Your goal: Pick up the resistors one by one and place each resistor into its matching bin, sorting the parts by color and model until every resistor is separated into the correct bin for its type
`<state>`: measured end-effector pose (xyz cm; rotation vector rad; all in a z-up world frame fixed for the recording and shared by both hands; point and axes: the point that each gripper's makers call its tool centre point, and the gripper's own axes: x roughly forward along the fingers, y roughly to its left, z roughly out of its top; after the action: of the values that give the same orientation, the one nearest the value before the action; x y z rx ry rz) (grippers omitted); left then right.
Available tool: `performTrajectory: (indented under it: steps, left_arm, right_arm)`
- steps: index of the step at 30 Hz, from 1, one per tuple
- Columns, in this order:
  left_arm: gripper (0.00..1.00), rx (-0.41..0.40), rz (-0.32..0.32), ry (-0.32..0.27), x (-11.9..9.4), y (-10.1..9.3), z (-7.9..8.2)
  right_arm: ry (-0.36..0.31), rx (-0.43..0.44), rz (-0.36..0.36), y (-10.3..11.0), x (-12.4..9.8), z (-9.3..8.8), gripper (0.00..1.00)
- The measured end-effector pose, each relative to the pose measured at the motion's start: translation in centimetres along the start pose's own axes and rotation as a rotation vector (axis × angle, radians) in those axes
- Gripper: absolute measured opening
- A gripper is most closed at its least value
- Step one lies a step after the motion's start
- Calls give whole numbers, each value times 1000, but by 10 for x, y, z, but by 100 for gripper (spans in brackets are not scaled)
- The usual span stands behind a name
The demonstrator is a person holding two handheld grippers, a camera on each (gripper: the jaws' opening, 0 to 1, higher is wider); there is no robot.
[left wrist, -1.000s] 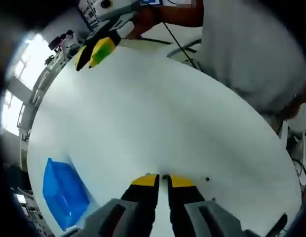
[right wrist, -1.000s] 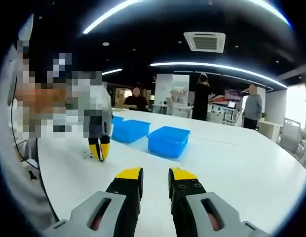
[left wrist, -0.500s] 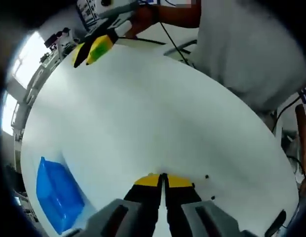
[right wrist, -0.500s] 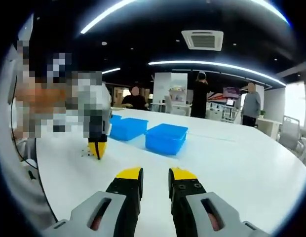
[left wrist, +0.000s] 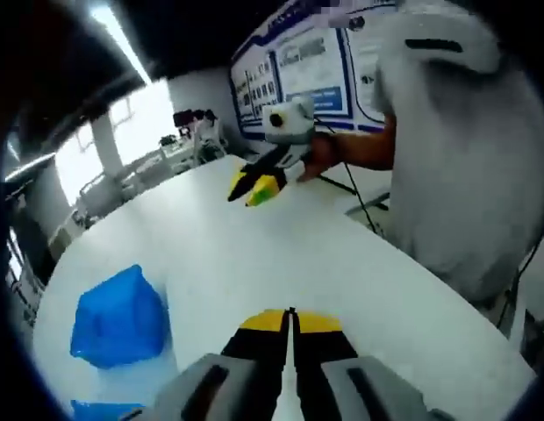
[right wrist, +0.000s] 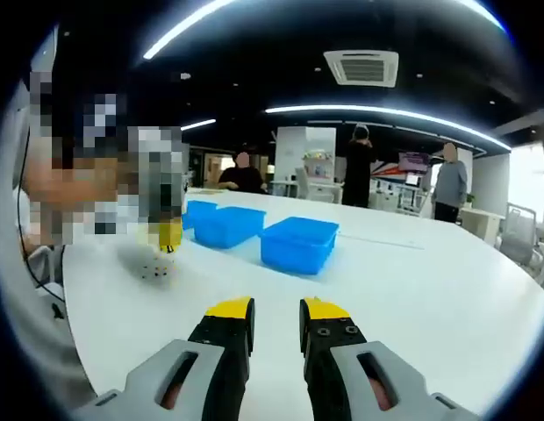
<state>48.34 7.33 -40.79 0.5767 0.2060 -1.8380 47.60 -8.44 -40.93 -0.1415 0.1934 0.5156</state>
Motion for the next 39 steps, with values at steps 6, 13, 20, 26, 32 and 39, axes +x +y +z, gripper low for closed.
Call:
performTrajectory:
  steps: [6, 13, 20, 26, 32, 39]
  left_arm:
    - [5, -152, 346, -267, -52, 48, 18]
    - [6, -340, 1023, -53, -138, 128, -50]
    - [6, -440, 1111, -37, -159, 126, -71]
    - [23, -587, 1178, -80, -169, 129, -85]
    - [20, -523, 1181, -56, -173, 125, -74]
    - [17, -460, 1076, 84, -150, 100, -62]
  right_arm:
    - [8, 5, 13, 5, 6, -3, 23]
    - [10, 11, 18, 7, 9, -5, 23]
    - [14, 10, 29, 8, 9, -7, 23]
    - [14, 10, 30, 6, 9, -7, 23]
    - [13, 12, 35, 6, 9, -8, 23]
    - [8, 16, 37, 6, 8, -9, 23]
